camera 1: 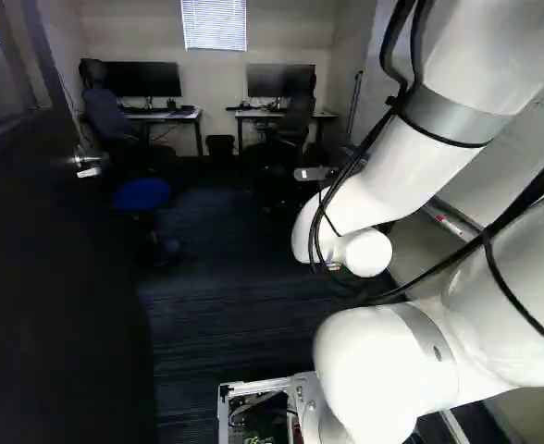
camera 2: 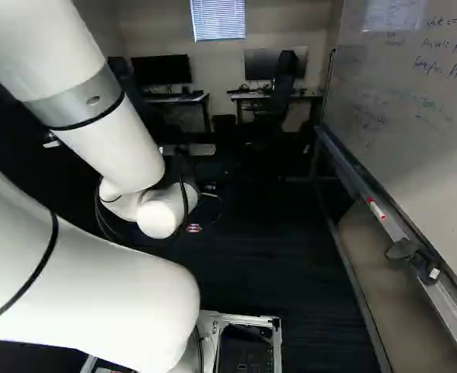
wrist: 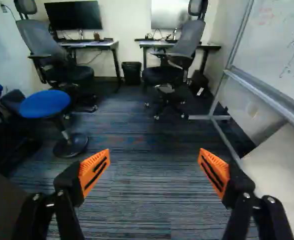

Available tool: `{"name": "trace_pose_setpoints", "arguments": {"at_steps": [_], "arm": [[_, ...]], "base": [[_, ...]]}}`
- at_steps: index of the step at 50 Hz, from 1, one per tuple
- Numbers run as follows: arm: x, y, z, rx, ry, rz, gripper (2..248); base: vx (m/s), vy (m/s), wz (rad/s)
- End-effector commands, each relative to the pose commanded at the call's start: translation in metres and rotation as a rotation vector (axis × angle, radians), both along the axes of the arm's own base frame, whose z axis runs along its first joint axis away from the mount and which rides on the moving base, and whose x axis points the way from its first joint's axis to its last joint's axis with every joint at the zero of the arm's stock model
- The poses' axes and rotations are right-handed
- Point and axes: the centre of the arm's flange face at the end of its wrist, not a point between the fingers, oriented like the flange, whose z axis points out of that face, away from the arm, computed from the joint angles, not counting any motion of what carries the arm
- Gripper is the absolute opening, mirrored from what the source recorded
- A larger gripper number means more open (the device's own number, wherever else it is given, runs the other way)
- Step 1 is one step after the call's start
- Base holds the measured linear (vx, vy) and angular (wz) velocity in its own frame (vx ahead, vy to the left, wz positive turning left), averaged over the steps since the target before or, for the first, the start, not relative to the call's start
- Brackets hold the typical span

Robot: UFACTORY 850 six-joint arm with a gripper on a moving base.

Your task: Open the door and move inside

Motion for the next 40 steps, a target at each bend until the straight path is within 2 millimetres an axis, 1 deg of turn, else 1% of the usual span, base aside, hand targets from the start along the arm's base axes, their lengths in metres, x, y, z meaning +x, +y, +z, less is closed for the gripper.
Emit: {"name": "trace_pose_setpoints", "arguments": {"at_steps": [40], "arm": [[0.0000, 0.0000, 0.0000, 0.000, 0.000, 0.000, 247]], "base": [[0.190, 0.004, -0.017]]}}
